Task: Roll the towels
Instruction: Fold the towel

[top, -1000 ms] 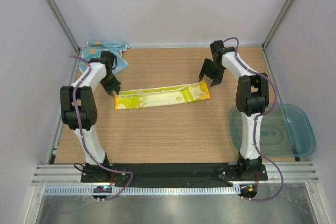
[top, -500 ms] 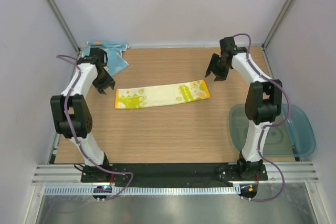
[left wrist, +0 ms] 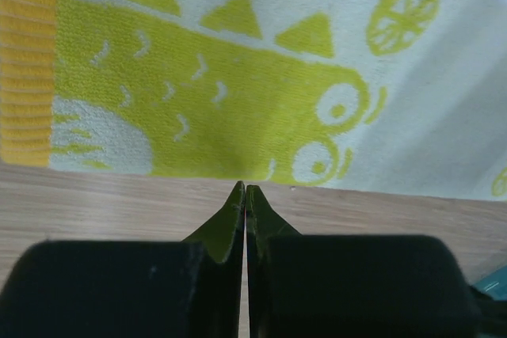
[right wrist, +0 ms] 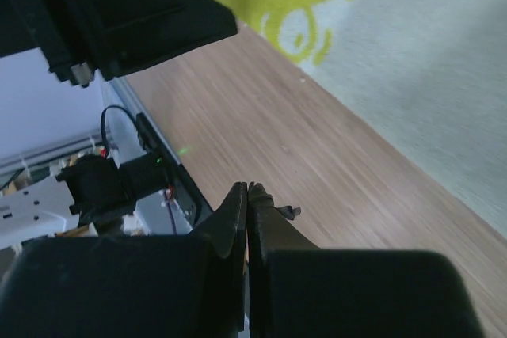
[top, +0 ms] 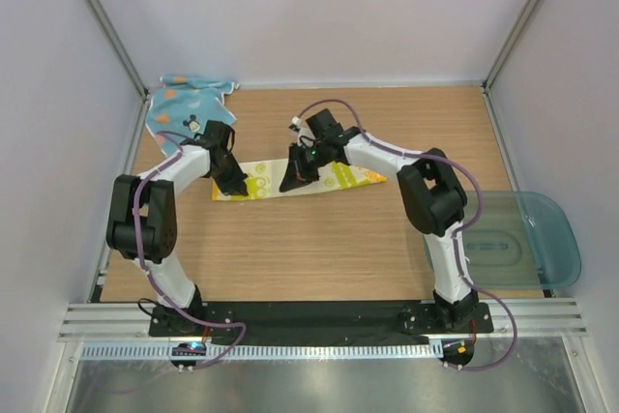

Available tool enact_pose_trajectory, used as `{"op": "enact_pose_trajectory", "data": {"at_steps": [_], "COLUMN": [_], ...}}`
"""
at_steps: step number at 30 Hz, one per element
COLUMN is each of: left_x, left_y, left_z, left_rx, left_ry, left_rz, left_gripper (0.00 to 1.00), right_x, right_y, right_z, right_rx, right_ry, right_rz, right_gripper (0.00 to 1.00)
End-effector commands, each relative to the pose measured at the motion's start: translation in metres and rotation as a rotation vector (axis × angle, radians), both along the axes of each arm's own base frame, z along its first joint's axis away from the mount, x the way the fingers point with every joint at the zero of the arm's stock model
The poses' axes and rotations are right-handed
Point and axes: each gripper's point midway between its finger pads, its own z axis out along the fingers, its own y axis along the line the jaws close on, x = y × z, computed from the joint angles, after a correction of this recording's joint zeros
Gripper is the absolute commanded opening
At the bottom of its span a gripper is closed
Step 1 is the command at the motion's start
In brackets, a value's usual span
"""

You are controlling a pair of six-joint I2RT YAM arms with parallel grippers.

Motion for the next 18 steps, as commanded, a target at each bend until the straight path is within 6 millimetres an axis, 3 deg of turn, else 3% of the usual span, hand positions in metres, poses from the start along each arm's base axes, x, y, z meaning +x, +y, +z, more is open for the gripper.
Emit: {"op": "enact_pose_trajectory", "data": {"at_steps": [1, 3, 7, 10, 11, 17, 18], "left_x": [0.013, 0.008, 0.001, 0.000, 0.000, 0.000, 0.001], "left_y": [-0.002, 0.005, 0.011, 0.013, 0.013, 0.015, 0.016], "left_z": [-0.007, -0.016, -0.032, -0.041, -0.043, -0.043, -0.042], "left_rx": [-0.029, 0.005, 0.033, 0.038, 0.038, 0.037, 0.040], "left_ry": [-0.037, -0.016, 0.013, 0.028, 0.031, 0.033, 0.029], "left_rz": [0.018, 0.034, 0.045, 0.047, 0.047, 0.041, 0.042], "left_gripper": [0.00, 0.00, 0.00, 0.00, 0.00, 0.00, 0.00], "right_x": [-0.006, -0.009, -0.017, -0.010, -0.009, 0.007, 0.005], "right_y": [0.039, 0.051, 0.068, 0.078, 0.079, 0.086, 0.081], "right_z": [0.041, 0.047, 0.031, 0.017, 0.004, -0.024, -0.042], "right_rx": [0.212, 0.267, 0.292, 0.287, 0.278, 0.239, 0.195], "right_ry": [-0.020, -0.008, 0.026, 0.037, 0.057, 0.010, 0.049], "right_rz": [0.144, 0.189, 0.232, 0.226, 0.221, 0.212, 0.210], "right_gripper": [0.01, 0.01, 0.01, 0.01, 0.01, 0.01, 0.01]}}
